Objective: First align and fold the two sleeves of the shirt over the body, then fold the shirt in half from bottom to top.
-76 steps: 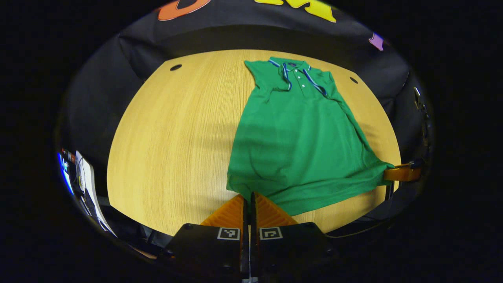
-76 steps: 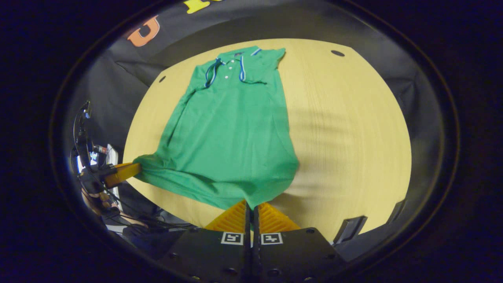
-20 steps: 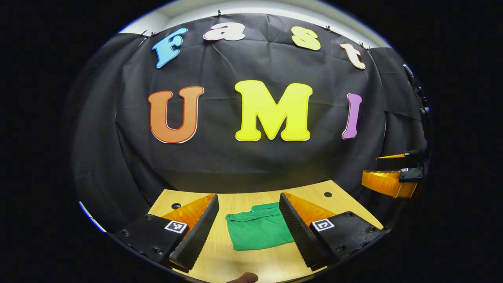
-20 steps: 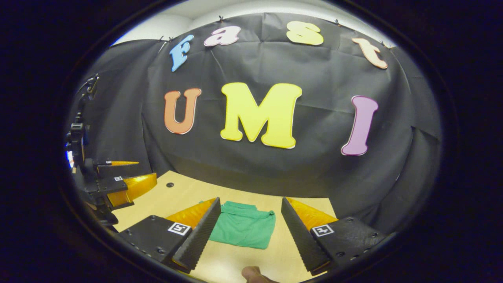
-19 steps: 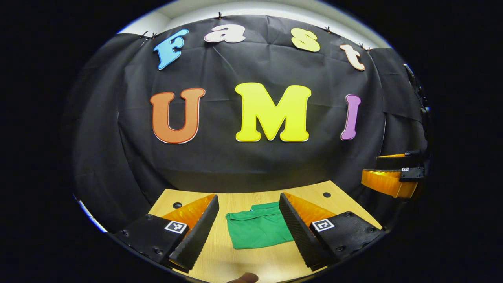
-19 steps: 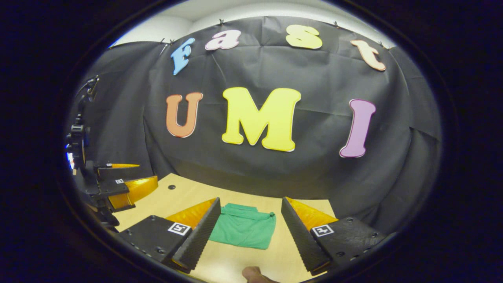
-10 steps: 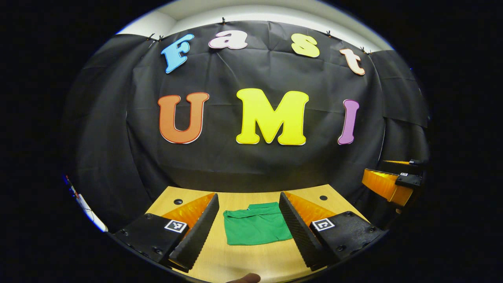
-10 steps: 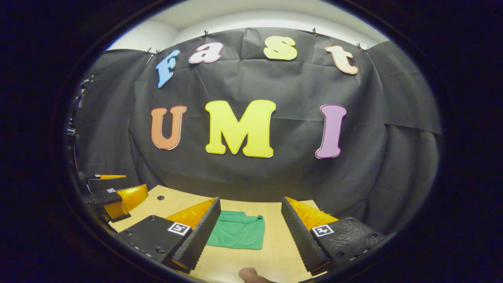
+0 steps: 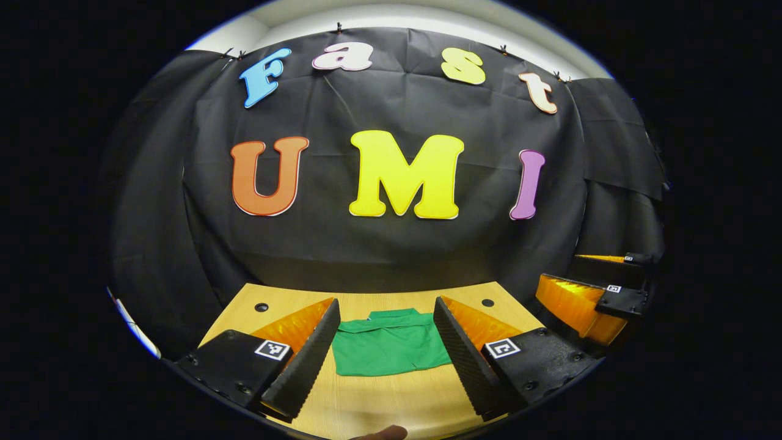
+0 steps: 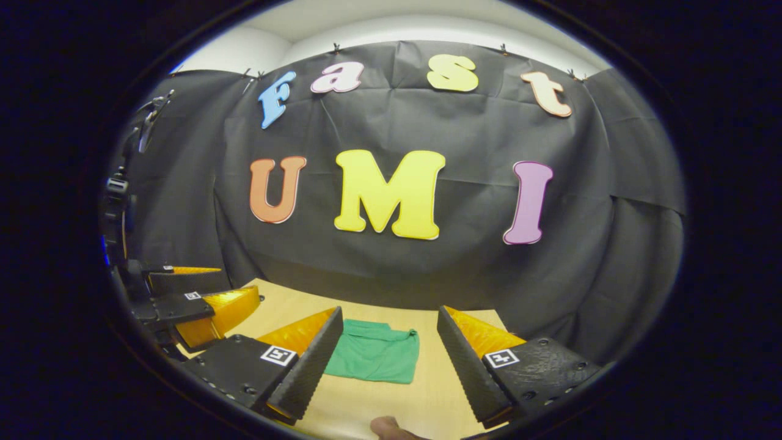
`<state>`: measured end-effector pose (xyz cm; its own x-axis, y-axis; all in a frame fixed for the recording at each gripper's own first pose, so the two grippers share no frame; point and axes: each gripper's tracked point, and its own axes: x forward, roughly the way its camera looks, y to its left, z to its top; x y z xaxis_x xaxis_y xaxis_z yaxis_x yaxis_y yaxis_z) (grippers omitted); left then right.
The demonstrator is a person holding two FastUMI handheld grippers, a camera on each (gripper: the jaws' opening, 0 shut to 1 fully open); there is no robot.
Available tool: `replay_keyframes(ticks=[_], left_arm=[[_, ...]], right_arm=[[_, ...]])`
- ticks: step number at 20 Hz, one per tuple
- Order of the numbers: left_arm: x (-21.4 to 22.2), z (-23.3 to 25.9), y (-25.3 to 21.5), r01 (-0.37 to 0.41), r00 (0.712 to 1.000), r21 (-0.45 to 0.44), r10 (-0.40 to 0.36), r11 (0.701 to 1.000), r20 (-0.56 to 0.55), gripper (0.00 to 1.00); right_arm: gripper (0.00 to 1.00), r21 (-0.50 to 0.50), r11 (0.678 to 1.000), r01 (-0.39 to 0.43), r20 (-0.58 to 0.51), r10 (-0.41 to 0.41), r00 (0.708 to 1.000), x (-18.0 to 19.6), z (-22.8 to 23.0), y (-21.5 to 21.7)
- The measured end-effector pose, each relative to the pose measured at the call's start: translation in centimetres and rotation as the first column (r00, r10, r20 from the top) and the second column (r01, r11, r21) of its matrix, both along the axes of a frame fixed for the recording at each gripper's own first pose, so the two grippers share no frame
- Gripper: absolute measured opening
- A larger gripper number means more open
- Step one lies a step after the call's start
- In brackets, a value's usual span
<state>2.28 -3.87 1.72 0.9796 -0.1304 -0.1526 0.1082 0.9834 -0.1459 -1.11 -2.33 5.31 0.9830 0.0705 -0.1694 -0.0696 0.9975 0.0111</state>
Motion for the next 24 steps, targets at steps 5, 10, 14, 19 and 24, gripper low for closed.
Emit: replay_keyframes(ticks=[5,10,14,19,24], left_arm=[[0.5,-0.2,-1.0,0.033,0.999,0.01,-0.033,0.999,0.001,1.0],[0.0,-0.8,-2.0,0.069,0.998,-0.008,-0.069,0.998,-0.012,1.0],[-0.5,-1.8,-2.1,0.068,0.998,0.08,-0.069,0.994,0.01,0.99],[-2.2,-1.8,-3.0,0.112,0.993,0.086,-0.115,0.99,0.033,0.99],[-3.6,-0.7,-3.2,0.138,0.987,0.107,-0.146,0.985,0.068,1.0]], right_arm=[[0.96,0.003,0.999,0.032,-0.033,-0.032,0.999,0.2,-0.8,-1.0],[0.94,-0.013,0.999,0.039,-0.05,-0.039,0.998,0.0,-1.4,-1.1],[0.96,-0.014,0.997,0.07,-0.066,-0.071,0.995,-1.3,-2.0,-1.8],[0.96,-0.01,0.993,0.12,-0.081,-0.12,0.989,-4.1,-2.9,-2.4],[0.97,0.007,0.987,0.159,-0.062,-0.158,0.985,-6.6,-2.3,-2.5]])
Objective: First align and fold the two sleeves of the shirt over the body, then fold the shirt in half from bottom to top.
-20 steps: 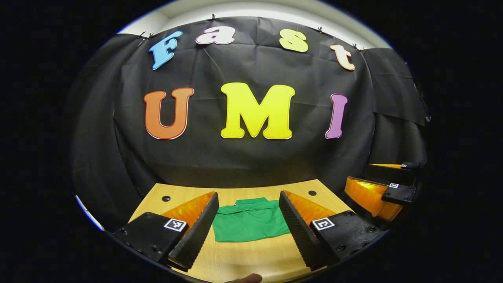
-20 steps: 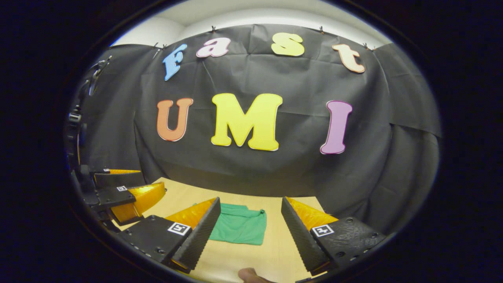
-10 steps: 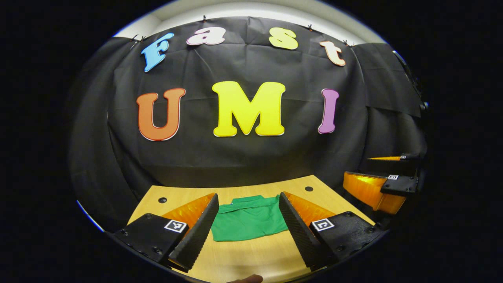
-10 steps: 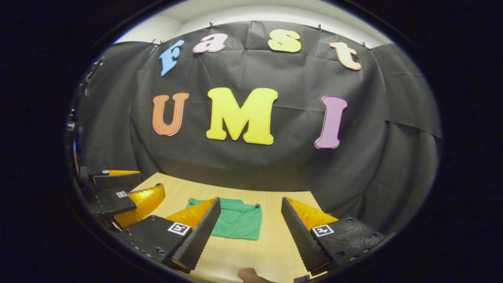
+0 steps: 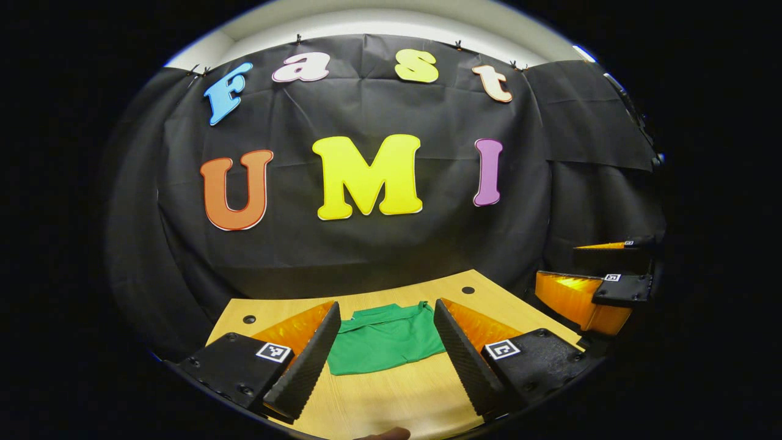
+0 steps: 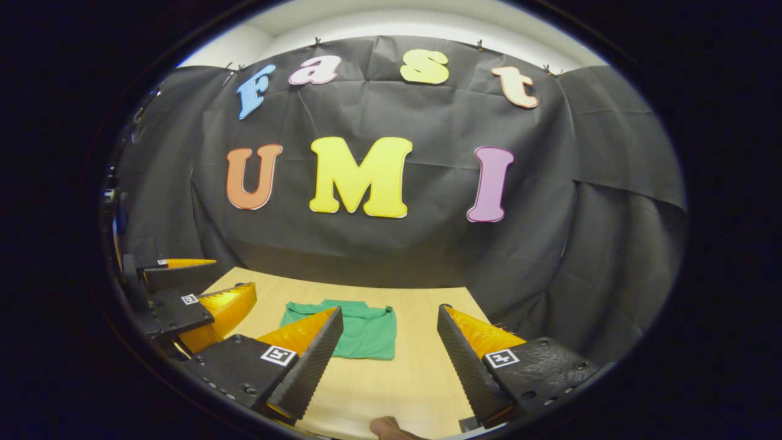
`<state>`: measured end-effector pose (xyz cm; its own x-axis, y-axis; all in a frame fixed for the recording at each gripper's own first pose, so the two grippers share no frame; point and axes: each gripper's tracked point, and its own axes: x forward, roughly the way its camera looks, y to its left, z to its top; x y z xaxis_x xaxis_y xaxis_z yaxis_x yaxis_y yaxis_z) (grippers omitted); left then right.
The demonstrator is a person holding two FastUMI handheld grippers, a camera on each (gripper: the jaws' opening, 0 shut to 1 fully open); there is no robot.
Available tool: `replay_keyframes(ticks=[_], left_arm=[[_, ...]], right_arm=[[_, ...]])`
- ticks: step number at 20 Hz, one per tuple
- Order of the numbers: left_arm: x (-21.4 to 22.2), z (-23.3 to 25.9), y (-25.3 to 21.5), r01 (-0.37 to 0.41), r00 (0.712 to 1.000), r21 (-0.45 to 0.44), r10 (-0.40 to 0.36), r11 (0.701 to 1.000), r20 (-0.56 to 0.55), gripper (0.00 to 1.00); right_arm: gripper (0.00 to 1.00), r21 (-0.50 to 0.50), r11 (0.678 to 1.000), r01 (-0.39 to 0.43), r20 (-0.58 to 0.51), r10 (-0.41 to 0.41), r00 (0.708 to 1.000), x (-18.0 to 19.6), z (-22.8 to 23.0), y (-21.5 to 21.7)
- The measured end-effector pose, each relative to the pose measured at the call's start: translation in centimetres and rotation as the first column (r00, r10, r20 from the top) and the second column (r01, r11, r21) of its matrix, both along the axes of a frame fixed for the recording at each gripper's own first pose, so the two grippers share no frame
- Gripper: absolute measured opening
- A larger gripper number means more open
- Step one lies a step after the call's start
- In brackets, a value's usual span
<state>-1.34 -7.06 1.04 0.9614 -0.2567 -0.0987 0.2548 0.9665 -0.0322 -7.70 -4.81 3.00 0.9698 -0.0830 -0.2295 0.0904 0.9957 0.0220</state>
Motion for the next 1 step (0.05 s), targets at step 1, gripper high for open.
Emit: replay_keyframes(ticks=[1], left_arm=[[-0.16,0.06,-0.08,0.007,1.0,0.001,-0.007,1.0,0.003,0.99]], right_arm=[[0.97,0.003,1.0,0.007,0.004,-0.007,1.0,-0.48,-0.01,0.0]])
